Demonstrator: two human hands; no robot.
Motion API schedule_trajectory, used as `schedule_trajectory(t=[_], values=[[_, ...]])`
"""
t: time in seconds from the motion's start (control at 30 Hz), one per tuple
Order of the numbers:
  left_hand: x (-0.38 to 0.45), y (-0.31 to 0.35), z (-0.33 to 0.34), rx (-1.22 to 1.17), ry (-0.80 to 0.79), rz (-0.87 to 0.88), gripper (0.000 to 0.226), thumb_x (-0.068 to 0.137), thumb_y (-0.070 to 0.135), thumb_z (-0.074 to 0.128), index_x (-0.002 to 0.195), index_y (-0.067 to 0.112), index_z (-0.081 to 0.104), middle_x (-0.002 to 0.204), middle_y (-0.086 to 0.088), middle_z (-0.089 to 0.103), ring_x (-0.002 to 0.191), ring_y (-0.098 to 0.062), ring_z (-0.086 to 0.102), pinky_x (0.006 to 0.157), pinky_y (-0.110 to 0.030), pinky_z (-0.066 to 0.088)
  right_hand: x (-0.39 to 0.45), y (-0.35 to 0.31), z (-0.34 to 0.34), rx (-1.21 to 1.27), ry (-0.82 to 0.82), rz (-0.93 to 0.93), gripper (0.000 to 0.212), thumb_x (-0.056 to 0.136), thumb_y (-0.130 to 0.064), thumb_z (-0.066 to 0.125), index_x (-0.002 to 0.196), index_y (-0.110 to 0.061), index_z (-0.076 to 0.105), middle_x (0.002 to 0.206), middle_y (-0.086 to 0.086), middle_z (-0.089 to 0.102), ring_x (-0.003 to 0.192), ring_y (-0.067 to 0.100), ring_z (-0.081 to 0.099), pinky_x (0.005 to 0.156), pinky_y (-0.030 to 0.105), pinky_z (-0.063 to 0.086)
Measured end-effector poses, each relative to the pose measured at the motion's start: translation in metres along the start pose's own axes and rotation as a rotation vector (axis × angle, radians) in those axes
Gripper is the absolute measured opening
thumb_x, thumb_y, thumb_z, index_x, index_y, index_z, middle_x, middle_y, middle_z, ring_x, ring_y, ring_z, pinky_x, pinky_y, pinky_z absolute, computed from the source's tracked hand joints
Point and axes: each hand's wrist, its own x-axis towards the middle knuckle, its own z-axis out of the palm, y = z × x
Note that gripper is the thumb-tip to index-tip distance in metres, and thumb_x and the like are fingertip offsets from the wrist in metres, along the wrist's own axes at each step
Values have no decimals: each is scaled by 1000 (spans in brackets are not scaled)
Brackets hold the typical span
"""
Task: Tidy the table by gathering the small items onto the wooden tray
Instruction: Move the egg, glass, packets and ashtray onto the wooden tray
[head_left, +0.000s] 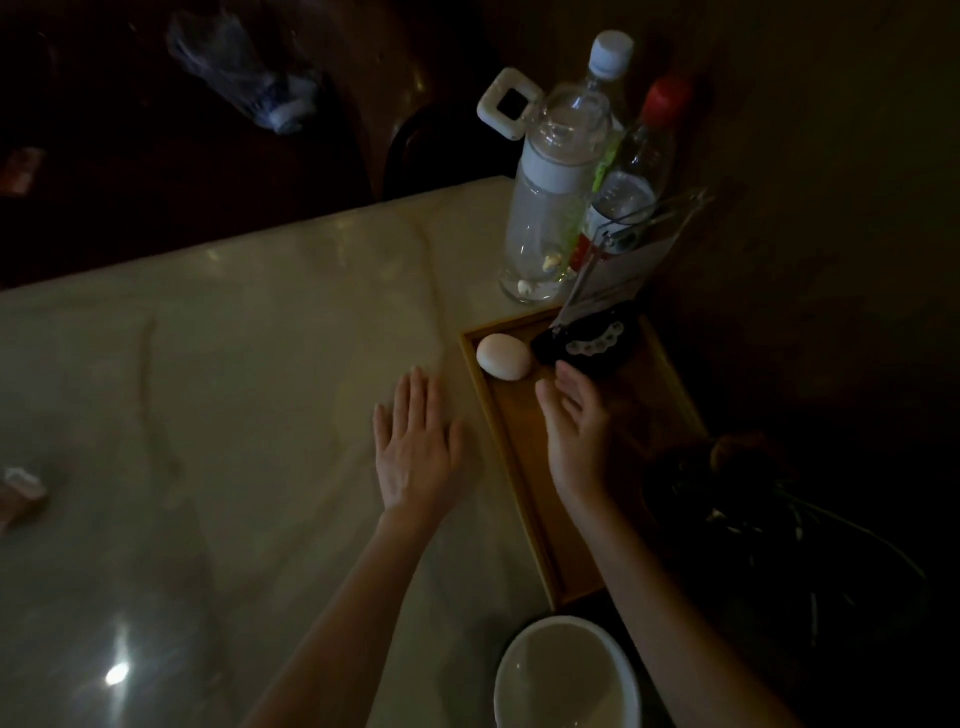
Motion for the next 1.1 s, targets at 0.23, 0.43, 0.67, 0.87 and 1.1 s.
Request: schedule_trajectory(t=[0.23,0.43,0.67,0.87,1.1], values=[[0,3,-2,6,3,-6,69,82,46,3,145,19,4,156,-1,3,142,-14,-3,115,-41,-1,2,-1,18,12,-233,54,56,92,-21,51,142,-10,28,150,5,30,137,12,27,113,27,24],[1,2,-4,-19,-7,-13,60,92,41,18,145,20,0,156,1,-2,142,-12,-8,114,-39,-6,13,0,26,42,-239,57,54,94,-20,49,142,-8,29,148,8,34,135,14,31,113,31,26],[1,2,-3,-16,4,-8,59,93,38,22,145,20,1,156,1,-2,141,-12,-9,115,-39,-6,24,-2,26,-154,-229,-6,68,78,-46,51,131,-5,44,138,14,43,126,25,44,106,48,39],[0,2,-4,-30,1,-6,59,93,40,20,145,19,1,156,0,-1,142,-13,-8,116,-41,-4,24,-5,24,-457,-156,-325,49,85,-9,59,131,1,45,135,19,47,126,32,42,104,32,33],[1,2,-2,-30,9,-11,59,93,39,23,145,20,3,156,1,1,142,-13,-6,115,-40,-4,38,-2,24,-582,-208,-451,36,85,-10,60,118,3,57,126,20,56,121,34,47,100,31,34]])
